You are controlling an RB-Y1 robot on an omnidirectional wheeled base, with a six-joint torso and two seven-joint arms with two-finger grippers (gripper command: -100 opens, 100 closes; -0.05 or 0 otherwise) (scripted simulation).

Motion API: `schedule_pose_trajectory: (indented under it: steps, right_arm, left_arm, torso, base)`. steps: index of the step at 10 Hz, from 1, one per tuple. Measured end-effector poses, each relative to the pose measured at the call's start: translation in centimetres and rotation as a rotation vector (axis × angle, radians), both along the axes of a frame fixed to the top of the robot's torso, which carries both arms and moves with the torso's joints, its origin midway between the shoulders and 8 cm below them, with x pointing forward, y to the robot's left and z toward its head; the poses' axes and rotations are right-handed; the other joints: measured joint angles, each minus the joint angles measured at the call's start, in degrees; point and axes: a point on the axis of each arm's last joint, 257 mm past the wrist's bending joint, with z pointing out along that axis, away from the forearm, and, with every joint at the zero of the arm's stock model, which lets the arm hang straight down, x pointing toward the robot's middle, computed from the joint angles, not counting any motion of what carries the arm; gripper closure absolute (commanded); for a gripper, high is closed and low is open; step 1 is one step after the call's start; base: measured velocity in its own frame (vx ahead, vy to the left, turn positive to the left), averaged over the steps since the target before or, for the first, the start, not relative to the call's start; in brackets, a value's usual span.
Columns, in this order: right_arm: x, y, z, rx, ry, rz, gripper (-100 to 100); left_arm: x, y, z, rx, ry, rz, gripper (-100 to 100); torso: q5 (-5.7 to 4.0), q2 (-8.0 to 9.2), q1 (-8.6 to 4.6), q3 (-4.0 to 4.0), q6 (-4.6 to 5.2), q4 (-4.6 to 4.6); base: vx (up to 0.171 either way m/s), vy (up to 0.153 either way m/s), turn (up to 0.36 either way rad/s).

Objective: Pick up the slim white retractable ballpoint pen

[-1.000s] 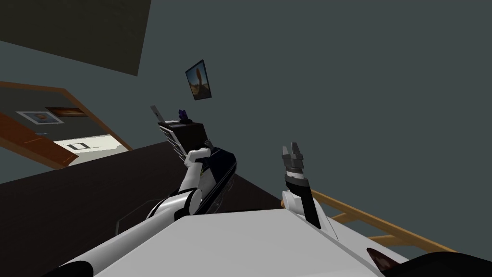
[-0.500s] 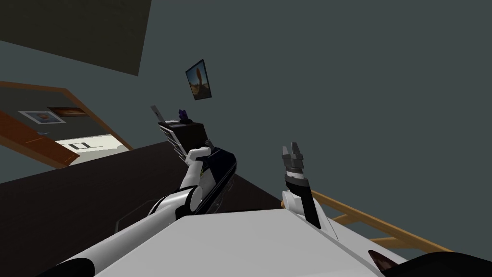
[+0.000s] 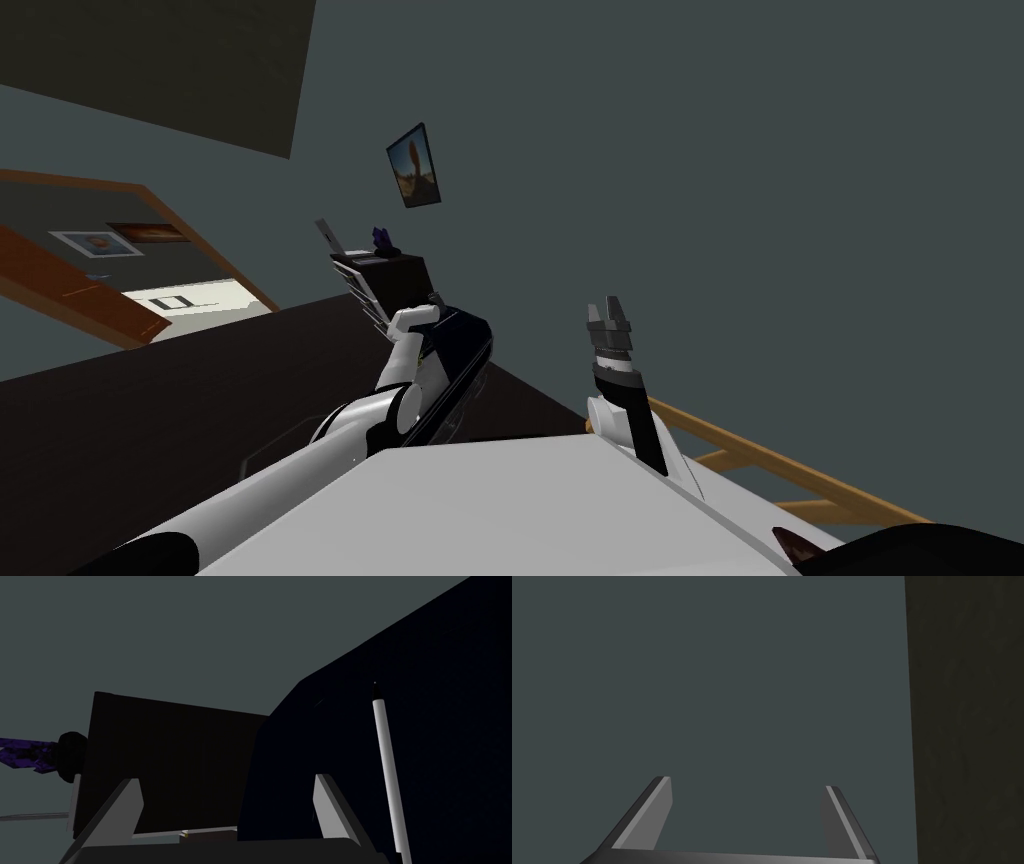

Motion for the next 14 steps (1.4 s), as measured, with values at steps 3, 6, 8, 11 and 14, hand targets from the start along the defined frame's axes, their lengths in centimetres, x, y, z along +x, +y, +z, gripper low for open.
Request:
schedule_pose_trajectory:
  steps: [3,6,8,11,14]
  right_arm:
    - [0.0,0.0,0.0,0.0,0.0,0.0,0]
    - [0.0,0.0,0.0,0.0,0.0,0.0,0]
    - [0.0,0.0,0.0,0.0,0.0,0.0,0]
    - [0.0,0.0,0.0,0.0,0.0,0.0,0]
    - [0.0,0.0,0.0,0.0,0.0,0.0,0]
  left_arm:
    - [0.0,0.0,0.0,0.0,0.0,0.0,-100]
    - [-0.3,0.1,-0.8,-0.017,0.033,0.006,-100]
    - [-0.5,0.0,-1.6,-0.037,0.071,0.011,-100]
    - [-1.0,-0.4,-2.9,-0.074,0.136,0.016,-100]
    - [-1.8,-0.7,-4.2,-0.118,0.208,0.018,-100]
  torso:
    - [0.01,0.03,0.02,0.02,0.0,0.01]
    - [0.0,-0.08,-0.02,-0.04,0.0,-0.01]
    - [-0.01,-0.12,-0.05,-0.07,0.0,-0.03]
    - [-0.01,-0.13,-0.04,-0.07,0.0,-0.03]
    - [-0.01,-0.18,-0.05,-0.1,0.01,-0.04]
  base:
    - [-0.002,0.002,0.005]
    - [0.031,-0.011,0.014]
    - [0.033,-0.011,0.016]
    - [0.042,-0.013,0.019]
    - [0.044,-0.013,0.016]
